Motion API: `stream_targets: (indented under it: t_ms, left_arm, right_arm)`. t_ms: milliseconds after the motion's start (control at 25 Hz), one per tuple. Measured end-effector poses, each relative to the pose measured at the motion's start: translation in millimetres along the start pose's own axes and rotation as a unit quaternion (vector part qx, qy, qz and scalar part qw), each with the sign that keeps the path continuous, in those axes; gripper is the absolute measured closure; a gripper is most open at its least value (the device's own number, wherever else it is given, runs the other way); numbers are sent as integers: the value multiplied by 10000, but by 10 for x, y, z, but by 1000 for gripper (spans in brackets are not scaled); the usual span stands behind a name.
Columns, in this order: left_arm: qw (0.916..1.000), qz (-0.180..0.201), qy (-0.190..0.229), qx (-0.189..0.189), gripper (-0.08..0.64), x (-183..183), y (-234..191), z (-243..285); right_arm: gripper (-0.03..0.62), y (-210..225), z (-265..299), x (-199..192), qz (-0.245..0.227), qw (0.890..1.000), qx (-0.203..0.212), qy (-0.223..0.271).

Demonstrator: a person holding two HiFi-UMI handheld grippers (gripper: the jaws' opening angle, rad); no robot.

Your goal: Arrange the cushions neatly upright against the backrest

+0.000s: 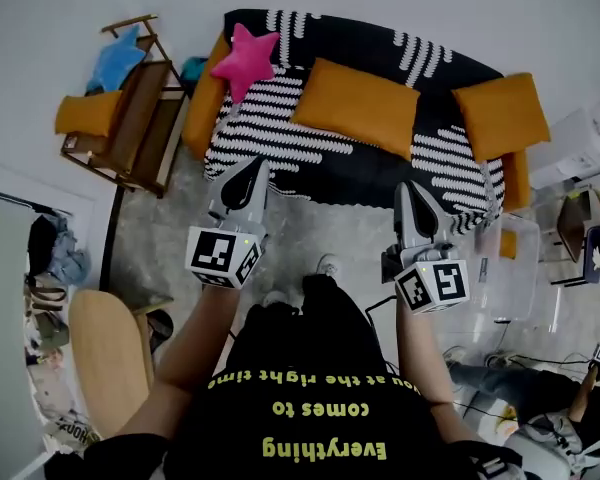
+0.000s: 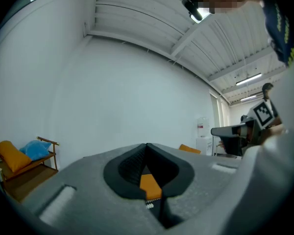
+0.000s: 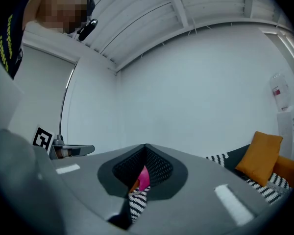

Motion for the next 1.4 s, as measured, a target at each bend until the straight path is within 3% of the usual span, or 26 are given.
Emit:
stream_targets:
  t_ms: [280,720,960,1400]
  left_arm:
    - [9992,47,27,391,563,13,18,697]
    - [9977,-64,-142,658,563,-118,-275,1450]
    - [9989,-84,-103,453,563,-227,-795,2192]
    - [9994,-196,-258,-109,563,-272,-2310,3745]
  right_arm:
    - [581,688,596,169,10,9993,359,46]
    - [581,1185,1370,39,182,9982,540,-187]
    - [581,1480,2083,-14,29,9993,251,-257]
    - [581,1754,3981,34,-1,9984,-400,-400]
Point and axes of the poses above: the fingertips, and each gripper's own axes: z forward along the fingers, y to its right, x out of its top, the point moved 5 cm from there along -z, backward along the fingers, and after that the axes turned 11 degrees about -x, right-handed, at the moved point
